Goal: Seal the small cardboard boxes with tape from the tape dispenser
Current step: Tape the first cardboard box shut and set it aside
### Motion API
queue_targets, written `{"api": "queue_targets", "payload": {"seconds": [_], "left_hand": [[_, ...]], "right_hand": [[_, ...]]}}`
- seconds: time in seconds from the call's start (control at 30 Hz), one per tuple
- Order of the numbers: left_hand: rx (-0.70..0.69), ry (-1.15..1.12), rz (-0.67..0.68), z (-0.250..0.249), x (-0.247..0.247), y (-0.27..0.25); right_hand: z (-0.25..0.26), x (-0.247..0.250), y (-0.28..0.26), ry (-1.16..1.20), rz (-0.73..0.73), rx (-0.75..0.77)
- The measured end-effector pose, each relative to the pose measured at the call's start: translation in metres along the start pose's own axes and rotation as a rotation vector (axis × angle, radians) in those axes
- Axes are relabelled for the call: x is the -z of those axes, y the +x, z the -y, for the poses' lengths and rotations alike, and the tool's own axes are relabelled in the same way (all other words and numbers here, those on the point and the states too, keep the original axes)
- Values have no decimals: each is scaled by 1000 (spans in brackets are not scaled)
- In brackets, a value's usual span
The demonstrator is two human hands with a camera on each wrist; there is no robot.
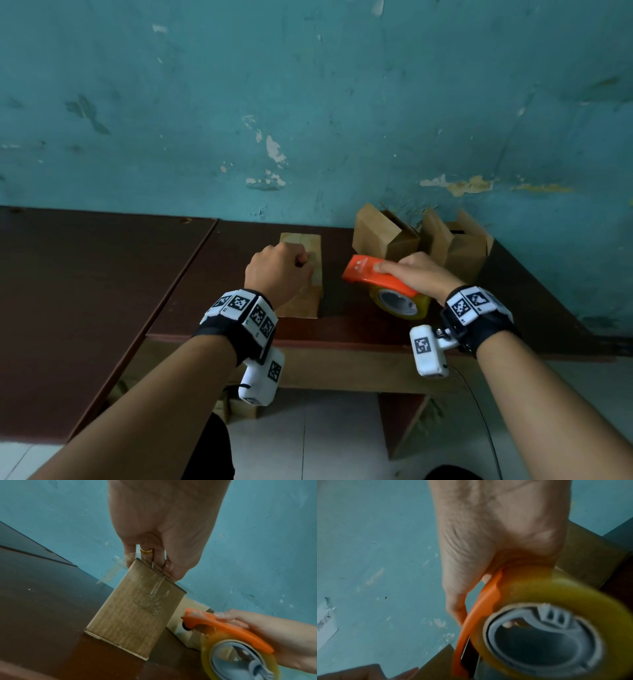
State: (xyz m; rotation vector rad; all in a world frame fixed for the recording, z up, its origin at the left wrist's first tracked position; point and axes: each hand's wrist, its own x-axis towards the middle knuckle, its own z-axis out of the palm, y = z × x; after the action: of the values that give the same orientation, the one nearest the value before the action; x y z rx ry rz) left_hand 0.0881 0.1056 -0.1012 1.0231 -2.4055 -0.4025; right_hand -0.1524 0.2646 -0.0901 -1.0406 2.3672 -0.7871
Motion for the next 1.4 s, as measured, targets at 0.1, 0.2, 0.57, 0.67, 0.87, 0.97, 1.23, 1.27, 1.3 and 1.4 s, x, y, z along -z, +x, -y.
{"api": "queue_targets", "payload": {"seconds": [0.1, 0.2, 0.57, 0.67, 0.87, 0.97, 1.23, 1.27, 1.3, 1.4], "left_hand": [[-2, -26, -26, -1, -1, -2], [-12, -26, -39, 0, -2, -2], [-54, 3, -8, 0, 1, -1], [-95, 30, 39, -4, 6, -1], [-62, -305, -159, 5, 13, -16], [232, -418, -337, 10, 15, -34], [878, -1034, 109, 43, -7, -36], [869, -1057, 116, 43, -8, -35], [862, -1075, 113, 41, -7, -35], [883, -1155, 98, 41, -6, -30]], "right_hand": [[9, -11, -7, -61, -84, 74], [17, -29, -13, -204, -99, 96], [37, -71, -26, -227, -377, 80], [49, -75, -30, -85, -381, 146], [66, -90, -39, 457, -28, -126], [65, -97, -40, 562, 40, -188], [65, -115, -47, 968, 237, -320], [65, -117, -46, 1004, 239, -322], [65, -118, -46, 1044, 235, -322], [65, -121, -45, 1163, 181, -335]]}}
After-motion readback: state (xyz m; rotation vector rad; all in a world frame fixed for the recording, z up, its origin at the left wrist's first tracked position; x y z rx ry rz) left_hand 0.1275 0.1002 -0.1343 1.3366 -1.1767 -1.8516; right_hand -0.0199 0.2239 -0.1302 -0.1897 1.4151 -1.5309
